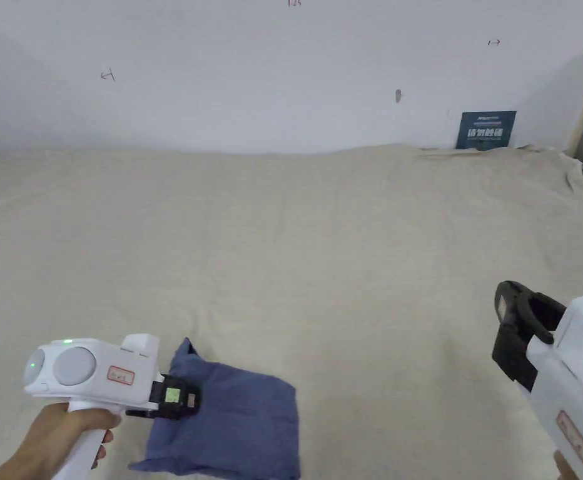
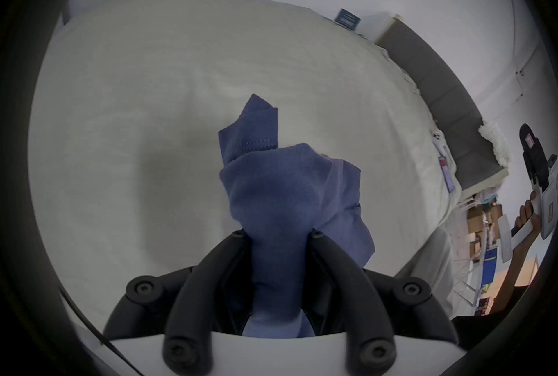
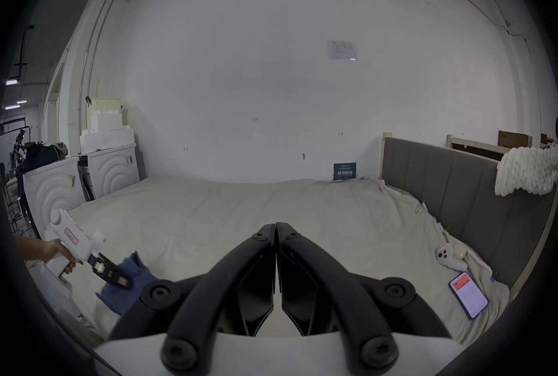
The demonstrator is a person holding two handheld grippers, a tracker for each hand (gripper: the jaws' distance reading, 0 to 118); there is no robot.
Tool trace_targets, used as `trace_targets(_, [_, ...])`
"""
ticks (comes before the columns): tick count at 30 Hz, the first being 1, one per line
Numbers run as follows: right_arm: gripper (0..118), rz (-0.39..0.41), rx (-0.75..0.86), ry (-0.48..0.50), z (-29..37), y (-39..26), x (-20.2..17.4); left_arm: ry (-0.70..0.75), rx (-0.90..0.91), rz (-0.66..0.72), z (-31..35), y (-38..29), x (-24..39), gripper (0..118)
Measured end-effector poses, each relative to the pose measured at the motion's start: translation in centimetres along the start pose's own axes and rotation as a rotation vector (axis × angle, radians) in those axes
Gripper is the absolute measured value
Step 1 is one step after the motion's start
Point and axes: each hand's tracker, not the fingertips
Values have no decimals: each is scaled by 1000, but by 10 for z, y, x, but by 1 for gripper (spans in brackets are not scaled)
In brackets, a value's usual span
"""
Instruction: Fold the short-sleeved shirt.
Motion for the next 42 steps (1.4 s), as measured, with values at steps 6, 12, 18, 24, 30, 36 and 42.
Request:
trace_targets(6, [0,18,5,-27,-8,4,-7,165,12,46,52,10,-79,21])
trace_targets(12, [0,30,-20,-32,-24,-3,-22,236,17,125,94,8,-151,21])
trace_targets(18, [0,33,-42,-39,-39,-15,-27,287,5,269,95,-3,-205,21])
trace_targets(24, [0,35,-66,-44,-50,-19,-29,343,-29,310,65,-13,-214,22])
trace_targets(30, [0,42,-75,-29,-50,-19,-34,404,-5,347,54,-16,-209,24])
trace_targets(36, [0,45,-73,-8,-43,-13,-36,534,-3,312,65,-15,-198,88])
trace_targets(42, [0,44,-75,3,-35,-6,-32,518,163,252,108,-5,-160,107])
